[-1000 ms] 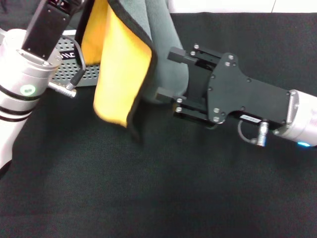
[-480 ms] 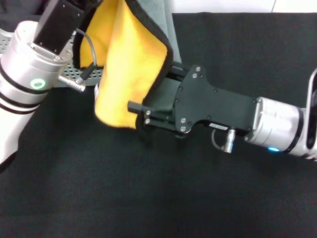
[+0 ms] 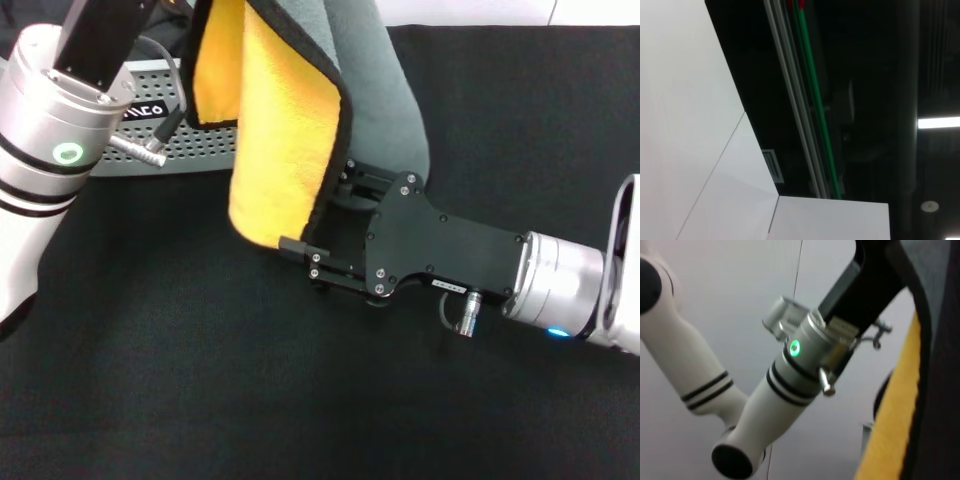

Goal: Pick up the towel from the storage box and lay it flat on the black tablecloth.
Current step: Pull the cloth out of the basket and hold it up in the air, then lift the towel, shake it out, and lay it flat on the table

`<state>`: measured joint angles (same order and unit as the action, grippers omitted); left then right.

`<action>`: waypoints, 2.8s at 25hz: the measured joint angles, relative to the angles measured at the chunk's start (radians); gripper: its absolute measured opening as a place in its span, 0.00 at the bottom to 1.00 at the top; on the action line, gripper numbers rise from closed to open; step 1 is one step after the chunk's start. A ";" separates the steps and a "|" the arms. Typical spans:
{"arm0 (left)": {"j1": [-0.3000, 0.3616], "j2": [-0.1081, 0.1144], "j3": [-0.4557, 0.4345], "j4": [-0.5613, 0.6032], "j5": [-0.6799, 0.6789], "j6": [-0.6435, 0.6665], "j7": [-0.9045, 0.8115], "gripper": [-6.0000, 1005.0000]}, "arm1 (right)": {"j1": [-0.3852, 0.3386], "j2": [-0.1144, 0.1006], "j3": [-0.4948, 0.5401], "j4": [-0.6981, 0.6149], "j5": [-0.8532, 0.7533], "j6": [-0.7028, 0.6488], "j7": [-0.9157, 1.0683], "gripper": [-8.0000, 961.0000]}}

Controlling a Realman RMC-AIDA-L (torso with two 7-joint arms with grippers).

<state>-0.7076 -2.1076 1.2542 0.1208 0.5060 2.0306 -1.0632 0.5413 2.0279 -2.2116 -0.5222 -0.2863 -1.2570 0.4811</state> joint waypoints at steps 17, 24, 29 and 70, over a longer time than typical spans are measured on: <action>-0.015 0.000 0.011 0.017 -0.017 0.000 0.000 0.02 | 0.013 0.000 -0.072 -0.022 0.012 0.071 0.007 0.54; -0.022 0.000 0.013 0.017 -0.025 0.002 -0.005 0.02 | 0.008 0.000 -0.088 -0.036 0.021 0.107 0.011 0.47; -0.026 0.000 0.029 0.023 -0.028 0.002 -0.008 0.02 | 0.015 0.000 -0.113 -0.036 0.071 0.130 0.010 0.43; 0.333 0.004 0.235 0.071 -0.380 -0.001 0.001 0.02 | -0.007 -0.044 -0.061 -0.106 0.046 0.158 0.039 0.03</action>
<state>-0.3745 -2.1037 1.4889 0.1918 0.1262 2.0293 -1.0619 0.5340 1.9835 -2.2722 -0.6281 -0.2406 -1.0994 0.5202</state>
